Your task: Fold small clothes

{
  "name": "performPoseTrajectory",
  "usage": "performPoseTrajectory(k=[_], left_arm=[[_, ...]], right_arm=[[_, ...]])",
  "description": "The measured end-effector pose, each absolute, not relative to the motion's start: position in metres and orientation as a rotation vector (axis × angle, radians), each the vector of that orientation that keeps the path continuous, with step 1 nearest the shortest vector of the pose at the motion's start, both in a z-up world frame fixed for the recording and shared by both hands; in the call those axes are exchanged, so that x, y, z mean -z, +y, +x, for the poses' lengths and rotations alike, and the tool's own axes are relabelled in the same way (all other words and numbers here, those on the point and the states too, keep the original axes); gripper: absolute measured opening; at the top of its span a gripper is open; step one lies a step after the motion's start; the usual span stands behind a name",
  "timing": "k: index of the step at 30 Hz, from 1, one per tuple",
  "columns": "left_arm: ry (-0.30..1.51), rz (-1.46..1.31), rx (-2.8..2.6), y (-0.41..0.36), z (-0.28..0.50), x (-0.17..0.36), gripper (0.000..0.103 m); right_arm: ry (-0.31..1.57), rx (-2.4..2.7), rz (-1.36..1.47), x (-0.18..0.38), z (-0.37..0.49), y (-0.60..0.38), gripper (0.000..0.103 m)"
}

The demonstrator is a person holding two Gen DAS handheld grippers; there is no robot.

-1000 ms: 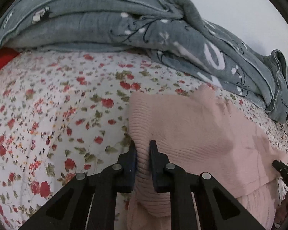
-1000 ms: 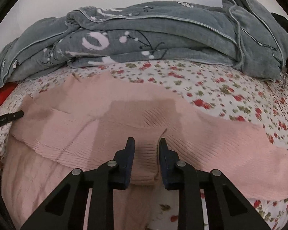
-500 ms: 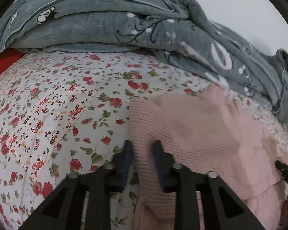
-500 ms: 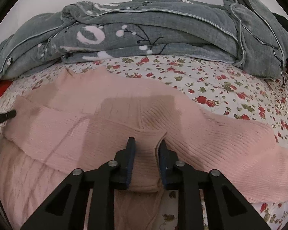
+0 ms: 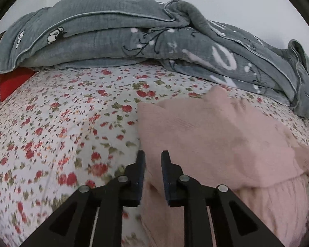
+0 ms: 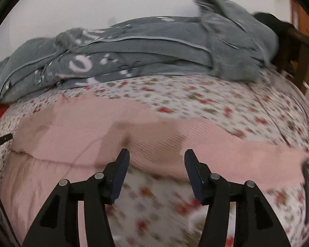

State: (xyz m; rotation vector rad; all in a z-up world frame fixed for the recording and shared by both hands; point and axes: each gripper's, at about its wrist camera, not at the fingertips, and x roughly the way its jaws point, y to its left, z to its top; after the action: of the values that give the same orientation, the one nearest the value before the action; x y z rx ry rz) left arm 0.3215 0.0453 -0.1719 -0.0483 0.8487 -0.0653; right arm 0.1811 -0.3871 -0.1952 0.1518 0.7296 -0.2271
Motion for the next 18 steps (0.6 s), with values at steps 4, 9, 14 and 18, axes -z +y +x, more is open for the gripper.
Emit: performPoseTrajectory(k=[4,9,14,18], left_arm=[[0.863,-0.096,0.072,0.034,0.304,0.160,0.022],[0.824,-0.127,0.095,0.002,0.283,0.136,0.036],[0.787,-0.120,0.130,-0.033,0.268,0.115,0.058],[0.756,-0.067,0.145,-0.056,0.260,0.107,0.058]], right_arm=[[0.713,0.357,0.181,0.193,0.139,-0.426,0.054],[0.679,0.475,0.272,0.190,0.086,-0.483,0.057],[0.684,0.470,0.404,0.209,0.061,-0.529,0.057],[0.692,0.438,0.467,0.229,0.063,-0.551,0.057]])
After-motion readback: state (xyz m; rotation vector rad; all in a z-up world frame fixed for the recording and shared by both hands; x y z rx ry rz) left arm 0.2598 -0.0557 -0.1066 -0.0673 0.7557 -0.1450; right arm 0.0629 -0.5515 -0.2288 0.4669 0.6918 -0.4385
